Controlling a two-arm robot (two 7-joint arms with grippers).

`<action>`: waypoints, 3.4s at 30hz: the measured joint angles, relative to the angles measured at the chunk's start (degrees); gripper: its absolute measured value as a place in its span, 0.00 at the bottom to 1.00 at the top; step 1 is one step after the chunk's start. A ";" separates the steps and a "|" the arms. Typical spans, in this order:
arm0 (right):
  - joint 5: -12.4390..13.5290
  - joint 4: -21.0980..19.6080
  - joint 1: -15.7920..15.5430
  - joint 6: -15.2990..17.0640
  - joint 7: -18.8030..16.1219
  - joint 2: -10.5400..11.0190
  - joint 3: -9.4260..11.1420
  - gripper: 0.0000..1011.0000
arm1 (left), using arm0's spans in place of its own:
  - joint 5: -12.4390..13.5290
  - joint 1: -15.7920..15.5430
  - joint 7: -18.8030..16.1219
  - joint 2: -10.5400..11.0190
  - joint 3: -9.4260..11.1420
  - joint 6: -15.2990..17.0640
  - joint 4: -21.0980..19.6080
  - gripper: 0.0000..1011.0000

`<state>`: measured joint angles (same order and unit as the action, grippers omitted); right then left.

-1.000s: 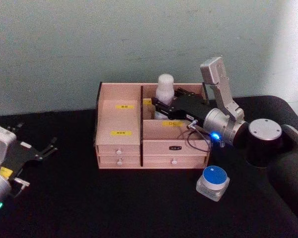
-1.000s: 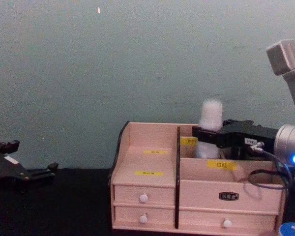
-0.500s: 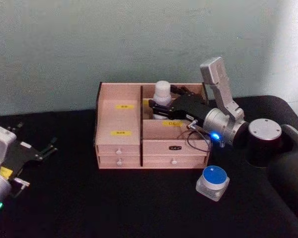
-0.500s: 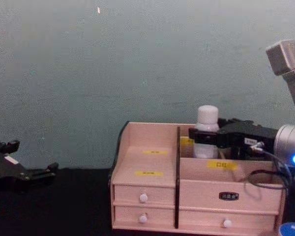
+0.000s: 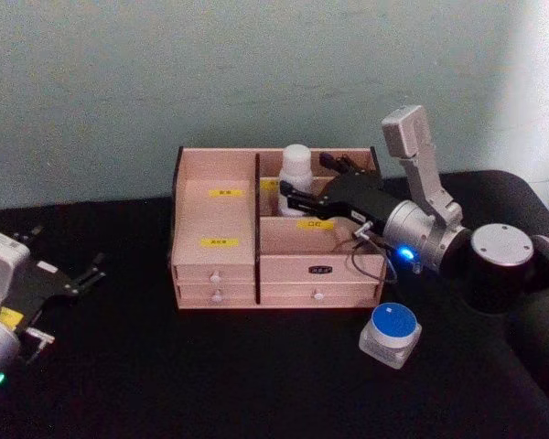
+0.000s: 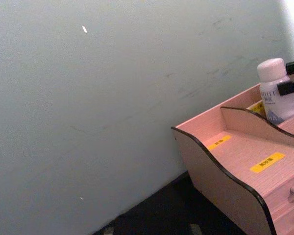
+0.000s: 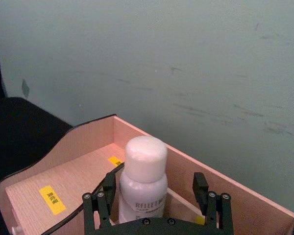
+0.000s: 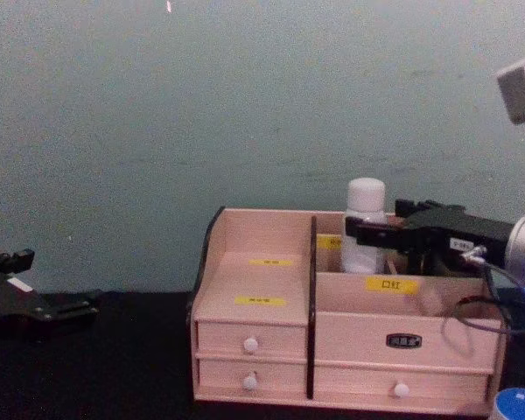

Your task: Pick up the facial cleanser and watermelon frost from the table and place them into the tiered storage box.

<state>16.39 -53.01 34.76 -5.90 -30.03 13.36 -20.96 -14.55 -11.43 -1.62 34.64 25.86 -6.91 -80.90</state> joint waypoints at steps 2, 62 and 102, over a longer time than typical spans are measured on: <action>0.55 -1.46 -0.70 0.21 0.00 0.38 0.32 0.99 | 0.00 0.00 0.00 0.00 0.00 0.00 0.00 0.99; 12.30 -39.20 -28.51 4.04 1.33 20.07 7.61 0.99 | 0.00 0.00 0.00 0.00 0.00 0.00 0.00 0.99; 10.81 -42.40 -40.13 7.56 3.07 25.48 10.22 0.99 | 0.00 0.00 0.00 0.00 0.00 0.00 0.00 0.99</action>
<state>27.21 -95.41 -5.37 1.66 -26.96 38.84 -10.74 -14.55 -11.43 -1.62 34.65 25.87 -6.91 -80.90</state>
